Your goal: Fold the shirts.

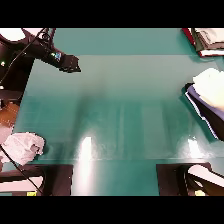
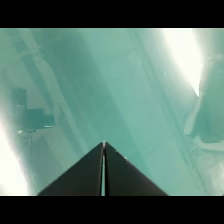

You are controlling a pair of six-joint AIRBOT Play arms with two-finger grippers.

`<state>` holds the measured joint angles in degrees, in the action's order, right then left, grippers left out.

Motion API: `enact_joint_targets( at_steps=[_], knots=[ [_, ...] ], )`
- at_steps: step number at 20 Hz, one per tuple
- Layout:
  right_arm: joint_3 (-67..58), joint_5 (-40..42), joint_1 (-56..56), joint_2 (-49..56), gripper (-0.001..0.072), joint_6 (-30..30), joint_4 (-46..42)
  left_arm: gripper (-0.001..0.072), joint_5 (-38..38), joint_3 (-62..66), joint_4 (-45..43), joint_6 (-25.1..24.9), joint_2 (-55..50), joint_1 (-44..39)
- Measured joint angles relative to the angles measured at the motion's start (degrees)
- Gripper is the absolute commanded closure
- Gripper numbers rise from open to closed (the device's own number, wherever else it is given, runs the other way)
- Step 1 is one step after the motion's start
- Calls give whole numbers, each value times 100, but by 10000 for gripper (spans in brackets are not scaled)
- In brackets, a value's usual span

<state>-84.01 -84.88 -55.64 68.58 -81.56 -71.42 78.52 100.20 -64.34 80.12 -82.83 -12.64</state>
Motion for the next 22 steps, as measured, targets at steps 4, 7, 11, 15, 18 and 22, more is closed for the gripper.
enact_joint_targets(
  at_steps=[4,7,11,15,18,22],
  knots=[
    [551,7,-584,-275,268,0,-26,681,7,0,0,-48,0,0],
    [732,52,-774,-426,262,-7,372,681,7,0,2,-55,0,0],
    [807,72,-238,-645,263,-15,1766,680,-15,0,2,-61,0,0],
    [826,98,1311,-970,488,-2,2465,680,33,0,31,-59,0,0],
    [833,321,2636,-1156,694,7,2649,680,9,0,35,-59,0,0],
    [833,702,4162,-1215,694,17,2732,680,-7,0,42,-59,0,0]
  ],
)
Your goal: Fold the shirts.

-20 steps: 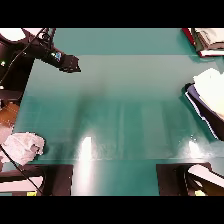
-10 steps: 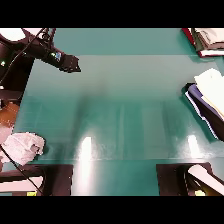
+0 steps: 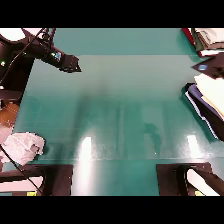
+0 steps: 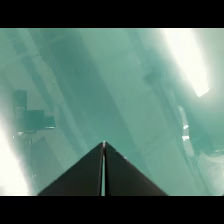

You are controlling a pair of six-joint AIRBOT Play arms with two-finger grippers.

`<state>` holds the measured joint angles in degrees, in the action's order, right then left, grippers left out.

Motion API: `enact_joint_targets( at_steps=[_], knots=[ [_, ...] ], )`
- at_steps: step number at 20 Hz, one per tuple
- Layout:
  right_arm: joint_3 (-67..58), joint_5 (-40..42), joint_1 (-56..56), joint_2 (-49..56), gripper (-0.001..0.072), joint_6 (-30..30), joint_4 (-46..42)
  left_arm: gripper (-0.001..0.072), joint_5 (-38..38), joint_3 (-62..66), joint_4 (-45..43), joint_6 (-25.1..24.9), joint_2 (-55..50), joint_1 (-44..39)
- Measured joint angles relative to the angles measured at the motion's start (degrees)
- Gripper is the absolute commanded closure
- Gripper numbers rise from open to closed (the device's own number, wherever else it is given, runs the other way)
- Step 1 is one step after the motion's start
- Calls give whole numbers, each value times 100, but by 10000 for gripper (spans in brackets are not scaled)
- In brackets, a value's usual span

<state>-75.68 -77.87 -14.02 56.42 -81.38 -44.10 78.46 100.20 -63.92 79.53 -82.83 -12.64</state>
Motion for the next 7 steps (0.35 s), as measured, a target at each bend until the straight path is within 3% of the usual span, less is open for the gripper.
enact_joint_targets(
  at_steps=[7],
  knots=[
    [0,149,1329,372,694,0,44,680,-4,0,7,0,0,0]
  ],
)
